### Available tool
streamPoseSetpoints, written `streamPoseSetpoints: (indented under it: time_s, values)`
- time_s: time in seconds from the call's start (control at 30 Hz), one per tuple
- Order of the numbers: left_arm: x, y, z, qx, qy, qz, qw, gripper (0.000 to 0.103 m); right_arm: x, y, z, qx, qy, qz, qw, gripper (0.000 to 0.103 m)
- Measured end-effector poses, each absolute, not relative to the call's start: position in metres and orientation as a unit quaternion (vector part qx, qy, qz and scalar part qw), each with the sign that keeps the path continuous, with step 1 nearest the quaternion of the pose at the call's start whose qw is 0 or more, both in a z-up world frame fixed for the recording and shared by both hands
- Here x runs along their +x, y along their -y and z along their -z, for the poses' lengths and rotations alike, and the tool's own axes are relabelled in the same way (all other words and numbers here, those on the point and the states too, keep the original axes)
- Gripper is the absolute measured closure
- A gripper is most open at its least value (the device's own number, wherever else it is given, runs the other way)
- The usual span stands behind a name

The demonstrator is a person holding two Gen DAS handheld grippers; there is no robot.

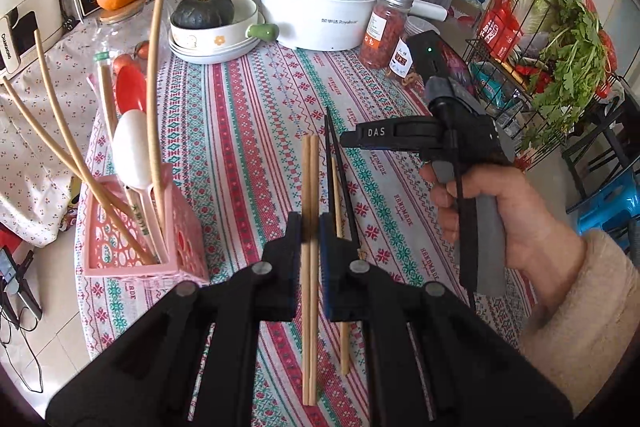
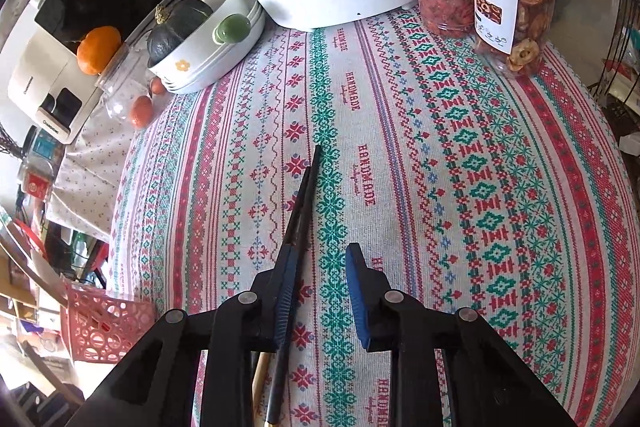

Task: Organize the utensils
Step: 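Grasp a wooden chopstick with the left tool while the right tool grasps a black chopstick, then lift both chopsticks and lower them into the pink basket with both tools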

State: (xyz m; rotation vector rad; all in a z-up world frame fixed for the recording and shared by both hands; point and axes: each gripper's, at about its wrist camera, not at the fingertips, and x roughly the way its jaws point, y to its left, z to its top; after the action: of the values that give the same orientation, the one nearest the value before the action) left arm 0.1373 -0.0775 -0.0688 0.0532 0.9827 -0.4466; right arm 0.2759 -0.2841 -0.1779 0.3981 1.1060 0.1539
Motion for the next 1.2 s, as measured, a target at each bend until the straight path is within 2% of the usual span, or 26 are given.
streamPoseSetpoints:
  time_s: [0.17, 0.4, 0.67, 0.93, 1.2]
  values:
    - [0.125, 0.062, 0.066, 0.016, -0.468, 0.211, 0.858, 0.093, 0.287, 0.266, 0.187, 0.159, -0.533, -0.064, 0.828, 0.089]
    - [0.111, 0.042, 0.059, -0.006, -0.457, 0.195, 0.868, 0.093, 0.280, 0.226, 0.184, 0.018, -0.550, -0.030, 0.835, 0.093]
    - [0.092, 0.017, 0.042, -0.025, -0.421, 0.180, 0.889, 0.093, 0.241, 0.245, 0.179, 0.054, -0.554, -0.023, 0.831, 0.098]
    - [0.077, -0.014, 0.023, -0.046, -0.383, 0.171, 0.907, 0.093, 0.174, 0.263, 0.105, 0.085, -0.459, -0.030, 0.884, 0.098]
    - [0.058, -0.043, -0.011, -0.080, -0.311, 0.162, 0.933, 0.093, 0.109, 0.249, 0.039, 0.077, -0.353, -0.059, 0.931, 0.098]
